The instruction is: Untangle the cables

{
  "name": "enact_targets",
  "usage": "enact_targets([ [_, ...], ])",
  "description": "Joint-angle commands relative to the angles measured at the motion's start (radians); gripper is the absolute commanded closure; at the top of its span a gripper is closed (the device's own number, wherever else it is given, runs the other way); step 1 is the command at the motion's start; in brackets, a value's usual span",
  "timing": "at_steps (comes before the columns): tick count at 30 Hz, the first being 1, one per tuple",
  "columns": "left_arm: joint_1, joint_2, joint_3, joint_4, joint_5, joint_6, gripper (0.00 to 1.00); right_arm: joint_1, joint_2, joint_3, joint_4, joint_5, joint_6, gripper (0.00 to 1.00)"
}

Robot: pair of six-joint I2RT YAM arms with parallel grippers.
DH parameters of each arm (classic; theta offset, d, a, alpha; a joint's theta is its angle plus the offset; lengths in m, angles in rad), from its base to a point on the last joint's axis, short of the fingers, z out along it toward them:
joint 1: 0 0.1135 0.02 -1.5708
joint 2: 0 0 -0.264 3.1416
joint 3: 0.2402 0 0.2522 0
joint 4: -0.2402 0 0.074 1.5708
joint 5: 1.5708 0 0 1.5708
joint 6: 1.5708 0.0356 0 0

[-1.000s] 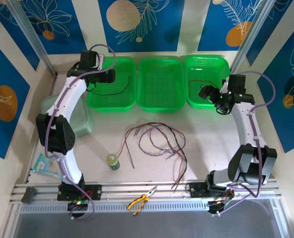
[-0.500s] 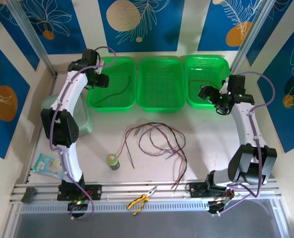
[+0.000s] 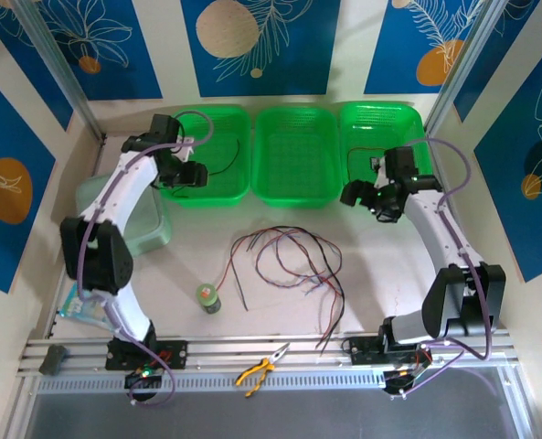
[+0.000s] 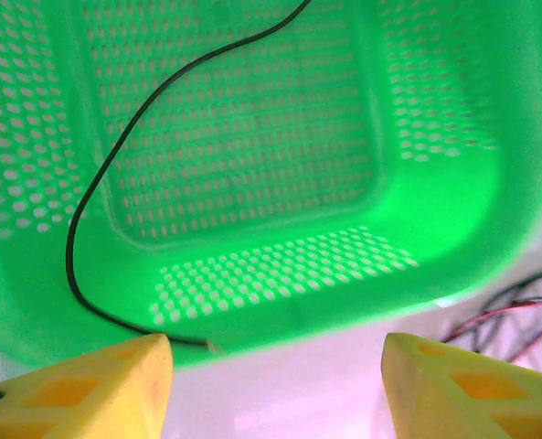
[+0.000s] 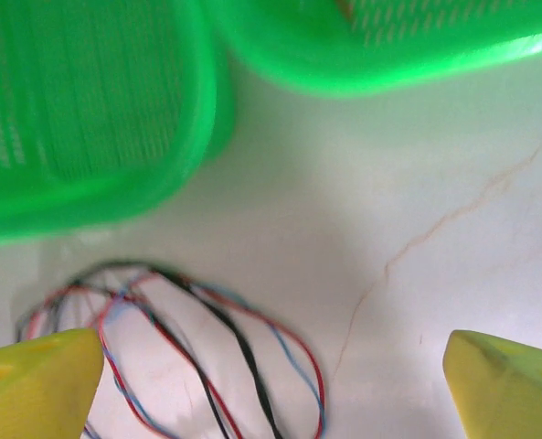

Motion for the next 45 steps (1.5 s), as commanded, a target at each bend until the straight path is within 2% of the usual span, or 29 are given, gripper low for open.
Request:
enact_targets([
  [1, -0.027, -0.122, -0.080, 0.048, 0.055, -0.054, 0.37, 0.071, -0.033, -0.059, -0.144, 0.047, 0.060, 0.12],
  [8, -0.104, -0.250, -0.254, 0.111, 0.064, -0.116, 0.38, 0.305, -0.139, -0.250, -0.254, 0.041, 0.308, 0.34],
  [11, -0.125, -0.274, -0.287, 0.129, 0.062, -0.128, 0.38, 0.369, -0.219, -0.342, -0.273, 0.044, 0.422, 0.46],
  [14, -0.139, -0.285, -0.303, 0.144, 0.067, -0.140, 0.38, 0.432, -0.268, -0.398, -0.286, 0.064, 0.512, 0.64],
  [16, -0.146, -0.290, -0.305, 0.150, 0.069, -0.144, 0.38, 0.468, -0.257, -0.423, -0.287, 0.074, 0.548, 0.67],
  [21, -0.152, -0.297, -0.304, 0.154, 0.072, -0.142, 0.39, 0.530, -0.192, -0.475, -0.252, 0.103, 0.596, 0.71],
  [32, -0.154, -0.313, -0.318, 0.158, 0.078, -0.147, 0.40, 0.545, -0.125, -0.477, -0.207, 0.154, 0.610, 0.77],
  [35, -0.155, -0.315, -0.314, 0.159, 0.074, -0.148, 0.40, 0.577, -0.120, -0.472, -0.217, 0.171, 0.662, 0.78],
  [38, -0.154, -0.312, -0.311, 0.164, 0.076, -0.144, 0.40, 0.651, -0.151, -0.481, -0.213, 0.225, 0.773, 0.78],
  [45, -0.154, -0.302, -0.319, 0.177, 0.095, -0.137, 0.41, 0.667, -0.135, -0.469, -0.222, 0.236, 0.823, 0.76],
])
